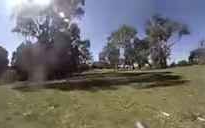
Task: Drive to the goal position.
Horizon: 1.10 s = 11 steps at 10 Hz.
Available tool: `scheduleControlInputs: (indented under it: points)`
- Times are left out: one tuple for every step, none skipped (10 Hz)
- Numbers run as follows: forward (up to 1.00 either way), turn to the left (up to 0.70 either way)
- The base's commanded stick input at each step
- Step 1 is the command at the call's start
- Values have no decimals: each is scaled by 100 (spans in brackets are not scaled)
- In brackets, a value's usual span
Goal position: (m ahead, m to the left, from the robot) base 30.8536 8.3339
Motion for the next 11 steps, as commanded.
scheduleControlInputs:
  points:
    - [100,0]
    - [100,0]
    - [100,0]
    - [100,0]
    - [100,0]
    - [100,0]
    - [100,0]
    - [100,0]
    - [100,0]
    - [100,0]
    - [100,0]
